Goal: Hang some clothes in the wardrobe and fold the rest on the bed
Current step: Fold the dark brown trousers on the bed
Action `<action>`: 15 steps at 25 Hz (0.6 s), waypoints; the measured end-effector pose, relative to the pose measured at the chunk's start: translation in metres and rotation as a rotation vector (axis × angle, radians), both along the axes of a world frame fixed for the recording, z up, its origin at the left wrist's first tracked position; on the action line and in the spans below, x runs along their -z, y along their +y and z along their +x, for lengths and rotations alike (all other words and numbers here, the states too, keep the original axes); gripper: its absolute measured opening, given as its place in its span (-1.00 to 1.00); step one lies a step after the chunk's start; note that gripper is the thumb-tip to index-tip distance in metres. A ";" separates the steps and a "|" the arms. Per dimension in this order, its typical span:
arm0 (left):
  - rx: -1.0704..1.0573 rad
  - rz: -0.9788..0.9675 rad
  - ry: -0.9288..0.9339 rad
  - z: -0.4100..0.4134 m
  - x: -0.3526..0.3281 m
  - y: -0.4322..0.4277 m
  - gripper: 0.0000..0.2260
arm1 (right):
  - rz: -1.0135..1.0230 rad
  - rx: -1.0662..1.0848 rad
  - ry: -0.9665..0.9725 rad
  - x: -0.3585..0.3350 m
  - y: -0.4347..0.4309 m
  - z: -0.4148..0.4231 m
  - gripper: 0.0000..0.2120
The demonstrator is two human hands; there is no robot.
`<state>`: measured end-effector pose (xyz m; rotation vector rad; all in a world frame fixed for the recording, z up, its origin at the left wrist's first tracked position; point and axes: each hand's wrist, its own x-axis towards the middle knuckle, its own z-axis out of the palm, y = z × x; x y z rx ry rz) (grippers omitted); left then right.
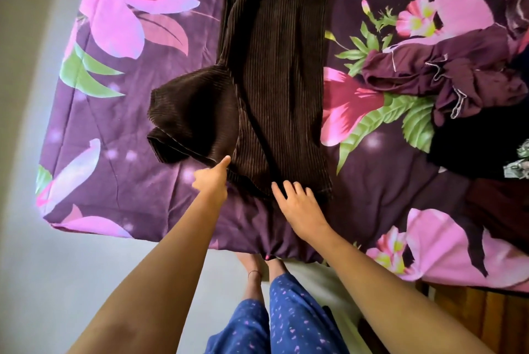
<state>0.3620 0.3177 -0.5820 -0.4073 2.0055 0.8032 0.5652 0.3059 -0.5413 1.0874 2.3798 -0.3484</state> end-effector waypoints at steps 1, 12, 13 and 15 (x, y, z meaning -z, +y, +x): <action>-0.017 0.072 -0.020 0.002 -0.001 0.002 -0.65 | -0.008 0.002 0.008 -0.001 0.003 0.003 -0.30; -0.029 0.066 0.041 0.032 -0.010 -0.037 -0.77 | -0.273 0.049 -0.018 -0.028 -0.001 0.051 -0.43; -0.036 0.072 0.053 0.028 -0.015 -0.035 -0.76 | -0.286 0.102 -0.002 -0.028 0.005 0.045 -0.46; -0.106 0.129 0.038 0.013 -0.022 -0.030 -0.84 | -0.227 0.203 0.105 -0.031 0.019 0.024 -0.57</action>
